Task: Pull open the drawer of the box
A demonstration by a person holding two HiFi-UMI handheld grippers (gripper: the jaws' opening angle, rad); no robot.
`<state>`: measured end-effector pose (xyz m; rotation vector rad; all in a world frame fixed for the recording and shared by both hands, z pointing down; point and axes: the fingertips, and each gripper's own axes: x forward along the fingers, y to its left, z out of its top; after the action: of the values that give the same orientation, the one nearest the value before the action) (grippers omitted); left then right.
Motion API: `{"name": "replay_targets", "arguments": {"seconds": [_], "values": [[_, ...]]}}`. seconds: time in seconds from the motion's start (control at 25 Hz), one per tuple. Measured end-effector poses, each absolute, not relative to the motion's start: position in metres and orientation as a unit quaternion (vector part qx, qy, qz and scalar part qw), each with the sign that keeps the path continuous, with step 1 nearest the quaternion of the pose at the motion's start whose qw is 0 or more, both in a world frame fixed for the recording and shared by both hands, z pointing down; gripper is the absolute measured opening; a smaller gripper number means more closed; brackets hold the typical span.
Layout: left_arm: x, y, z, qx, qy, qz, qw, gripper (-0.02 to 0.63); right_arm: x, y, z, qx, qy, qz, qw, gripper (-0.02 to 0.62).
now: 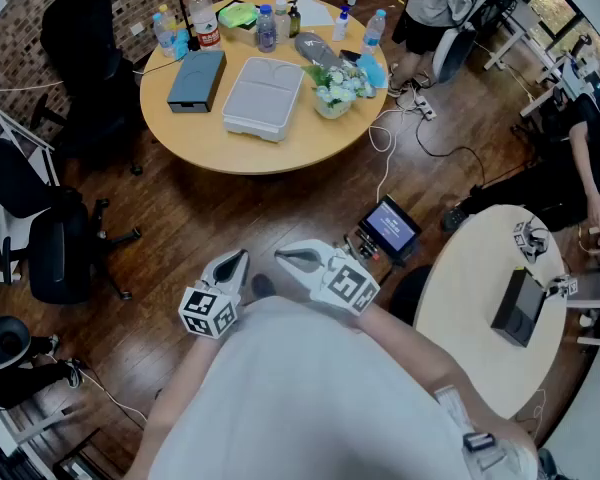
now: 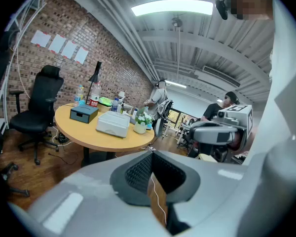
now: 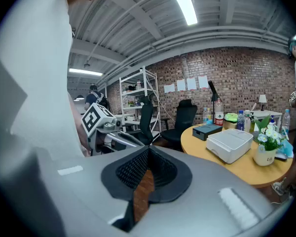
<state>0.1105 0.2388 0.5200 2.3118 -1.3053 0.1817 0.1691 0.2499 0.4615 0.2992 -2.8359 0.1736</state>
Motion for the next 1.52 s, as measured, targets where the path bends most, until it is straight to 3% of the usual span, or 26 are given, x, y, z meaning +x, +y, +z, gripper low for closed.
{"name": "replay_targets", "arguments": {"seconds": [0.8,1.52], "values": [[-0.024,0.22,0.538,0.786,-0.556,0.081,0.257,0.005,0.069,0.198,0.47,0.081,-0.981,0.034,0.171,0.002],[-0.063,0.188,0.545,0.769,-0.58,0.089,0.252,0.006,0.02,0.152,0.494,0.041,-0.977,0.029,0.208,0.002]]}}
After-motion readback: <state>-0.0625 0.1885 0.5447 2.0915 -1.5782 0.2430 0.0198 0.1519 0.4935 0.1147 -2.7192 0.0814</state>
